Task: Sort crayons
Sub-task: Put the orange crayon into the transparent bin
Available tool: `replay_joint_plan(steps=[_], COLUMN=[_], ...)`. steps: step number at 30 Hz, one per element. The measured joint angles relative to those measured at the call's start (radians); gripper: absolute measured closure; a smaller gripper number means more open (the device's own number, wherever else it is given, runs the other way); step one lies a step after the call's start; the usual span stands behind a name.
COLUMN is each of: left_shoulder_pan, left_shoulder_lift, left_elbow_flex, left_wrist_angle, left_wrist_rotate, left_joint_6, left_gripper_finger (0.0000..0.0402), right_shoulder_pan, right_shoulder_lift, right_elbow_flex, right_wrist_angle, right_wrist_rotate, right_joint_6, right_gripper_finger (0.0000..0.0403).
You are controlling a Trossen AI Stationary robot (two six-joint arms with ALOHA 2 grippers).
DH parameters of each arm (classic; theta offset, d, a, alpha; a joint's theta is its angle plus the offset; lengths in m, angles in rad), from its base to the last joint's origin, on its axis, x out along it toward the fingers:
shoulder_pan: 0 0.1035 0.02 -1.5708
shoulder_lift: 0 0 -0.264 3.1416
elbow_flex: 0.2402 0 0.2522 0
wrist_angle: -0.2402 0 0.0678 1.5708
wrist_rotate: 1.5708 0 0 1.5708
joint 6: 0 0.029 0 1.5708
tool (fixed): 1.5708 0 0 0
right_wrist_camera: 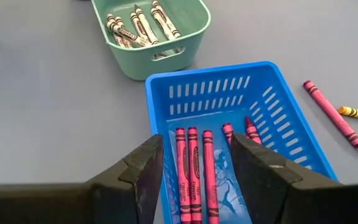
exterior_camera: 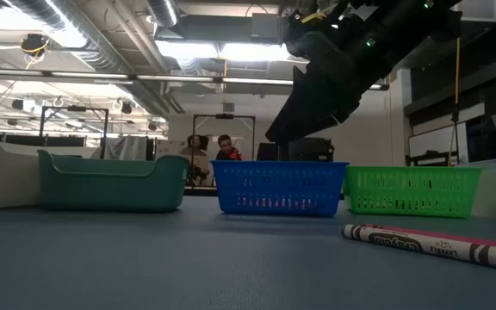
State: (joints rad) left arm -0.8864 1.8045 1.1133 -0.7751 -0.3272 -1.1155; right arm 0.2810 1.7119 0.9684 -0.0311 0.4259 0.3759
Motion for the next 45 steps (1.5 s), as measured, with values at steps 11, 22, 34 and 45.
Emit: replay_joint_plan(steps=[11, 22, 34, 45], left_shoulder_pan=[0.020, 0.021, 0.045, 0.072], left_shoulder_lift=[0.002, 0.006, 0.067, 0.067], left_elbow_flex=[0.000, 0.000, -0.001, 0.001], left_wrist_angle=[0.009, 0.038, 0.063, 0.066], left_wrist_rotate=[0.004, -0.008, 0.005, 0.055], left_joint_6=[-0.001, -0.001, 0.000, 0.001], left_gripper_finger=[0.0326, 0.0326, 0.0326, 0.0363], right_shoulder_pan=[0.000, 0.000, 0.000, 0.000], right_shoulder_lift=[0.000, 0.000, 0.000, -0.004], right_elbow_flex=[0.000, 0.000, 0.000, 0.000], right_wrist_angle=[0.000, 0.000, 0.000, -0.003], right_wrist_rotate=[0.000, 0.000, 0.000, -0.035], right_joint_6=[0.000, 0.000, 0.000, -0.011], right_gripper_finger=[0.0216, 0.0216, 0.0216, 0.0216])
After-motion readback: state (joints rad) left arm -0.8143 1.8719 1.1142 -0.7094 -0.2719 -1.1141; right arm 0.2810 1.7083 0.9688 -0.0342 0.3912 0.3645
